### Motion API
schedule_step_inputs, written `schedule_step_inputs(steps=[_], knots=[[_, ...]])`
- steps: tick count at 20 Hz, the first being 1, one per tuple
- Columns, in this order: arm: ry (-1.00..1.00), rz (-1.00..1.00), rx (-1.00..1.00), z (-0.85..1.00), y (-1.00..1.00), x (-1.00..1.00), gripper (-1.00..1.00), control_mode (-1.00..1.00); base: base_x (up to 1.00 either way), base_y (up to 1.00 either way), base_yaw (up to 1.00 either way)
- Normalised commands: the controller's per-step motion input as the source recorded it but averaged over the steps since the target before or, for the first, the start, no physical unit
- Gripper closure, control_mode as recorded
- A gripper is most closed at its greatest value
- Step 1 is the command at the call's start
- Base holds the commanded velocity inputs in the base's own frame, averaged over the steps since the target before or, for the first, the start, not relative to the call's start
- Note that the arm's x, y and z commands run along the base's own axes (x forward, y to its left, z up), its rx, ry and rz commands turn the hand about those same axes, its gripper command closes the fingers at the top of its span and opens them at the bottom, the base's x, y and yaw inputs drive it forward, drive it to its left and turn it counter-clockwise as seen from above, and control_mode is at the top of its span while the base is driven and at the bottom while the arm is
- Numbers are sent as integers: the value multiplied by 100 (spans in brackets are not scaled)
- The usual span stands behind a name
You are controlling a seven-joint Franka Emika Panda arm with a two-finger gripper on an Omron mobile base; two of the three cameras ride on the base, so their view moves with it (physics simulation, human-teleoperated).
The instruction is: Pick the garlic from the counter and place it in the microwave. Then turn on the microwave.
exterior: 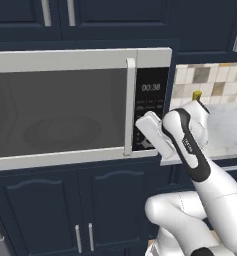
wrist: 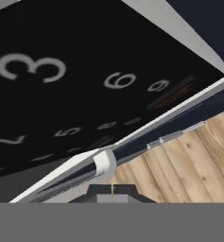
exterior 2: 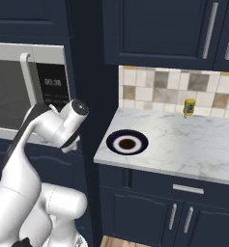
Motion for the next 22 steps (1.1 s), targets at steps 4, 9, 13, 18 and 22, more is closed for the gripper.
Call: schedule_step_inputs(steps=[4,9,13,18,22], knots=[[-2,0,0,-28,14,10,100,-100,0,0,0],[-9,0,0,-26,7,1,100,-100,0,0,0],[-12,0,0,-5,0,20,100,-100,0,0,0],[-13,0,0,0,0,34,100,-100,0,0,0],[-9,0,0,0,0,37,100,-100,0,0,0]])
